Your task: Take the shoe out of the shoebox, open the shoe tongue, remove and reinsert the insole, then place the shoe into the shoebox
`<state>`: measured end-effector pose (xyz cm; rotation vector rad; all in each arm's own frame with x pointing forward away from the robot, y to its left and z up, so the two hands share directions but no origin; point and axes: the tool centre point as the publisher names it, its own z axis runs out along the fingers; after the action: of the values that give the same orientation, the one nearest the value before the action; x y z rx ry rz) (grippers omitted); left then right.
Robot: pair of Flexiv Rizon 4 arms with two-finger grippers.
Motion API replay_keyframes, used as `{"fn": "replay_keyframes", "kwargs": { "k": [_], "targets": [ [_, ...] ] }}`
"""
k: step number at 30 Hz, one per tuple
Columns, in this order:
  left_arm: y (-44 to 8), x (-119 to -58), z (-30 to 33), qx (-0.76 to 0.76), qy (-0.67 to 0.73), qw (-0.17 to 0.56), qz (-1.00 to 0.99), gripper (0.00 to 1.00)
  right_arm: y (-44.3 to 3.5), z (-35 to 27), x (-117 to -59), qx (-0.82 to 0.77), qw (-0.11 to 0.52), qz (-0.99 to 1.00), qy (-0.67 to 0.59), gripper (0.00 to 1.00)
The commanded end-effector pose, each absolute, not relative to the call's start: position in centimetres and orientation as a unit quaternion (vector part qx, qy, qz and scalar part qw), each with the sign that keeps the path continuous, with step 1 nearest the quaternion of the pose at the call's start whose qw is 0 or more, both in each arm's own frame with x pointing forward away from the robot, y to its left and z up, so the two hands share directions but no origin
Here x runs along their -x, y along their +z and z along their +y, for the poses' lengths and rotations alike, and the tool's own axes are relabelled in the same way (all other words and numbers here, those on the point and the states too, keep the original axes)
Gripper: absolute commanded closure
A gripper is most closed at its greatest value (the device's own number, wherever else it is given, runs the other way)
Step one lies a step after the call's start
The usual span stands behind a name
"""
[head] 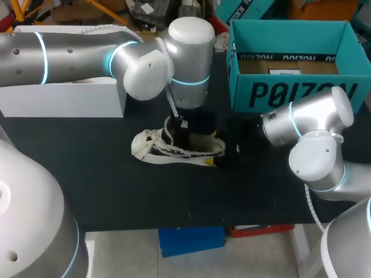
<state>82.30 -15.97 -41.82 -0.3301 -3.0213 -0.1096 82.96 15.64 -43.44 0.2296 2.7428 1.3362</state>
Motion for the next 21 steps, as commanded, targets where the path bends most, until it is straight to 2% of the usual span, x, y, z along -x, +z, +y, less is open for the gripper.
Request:
{"fn": "replay_keyframes", "kwargs": {
  "k": [1,8,14,17,21],
  "targets": [
    [-42.1,-81.1,-15.6,0.103,-0.058,-0.020,-0.993,0.56,-43.6,15.5,-83.0,-0.076,0.041,0.896,0.436,1.00],
    [-43.5,-81.2,-15.5,0.083,-0.099,-0.096,-0.987,0.64,-43.6,15.5,-83.0,-0.076,0.041,0.896,0.436,1.00],
    [-44.5,-82.4,-15.0,0.050,-0.110,-0.159,-0.980,0.57,-43.6,15.5,-83.0,-0.076,0.041,0.896,0.436,1.00],
    [-44.4,-83.4,-14.9,0.044,-0.112,-0.199,-0.973,0.65,-43.6,15.5,-83.0,-0.076,0.041,0.896,0.436,1.00],
    [-44.0,-85.0,-14.6,0.035,-0.104,-0.242,-0.964,0.63,-43.6,15.5,-83.0,-0.076,0.041,0.896,0.436,1.00]
  ]
}}
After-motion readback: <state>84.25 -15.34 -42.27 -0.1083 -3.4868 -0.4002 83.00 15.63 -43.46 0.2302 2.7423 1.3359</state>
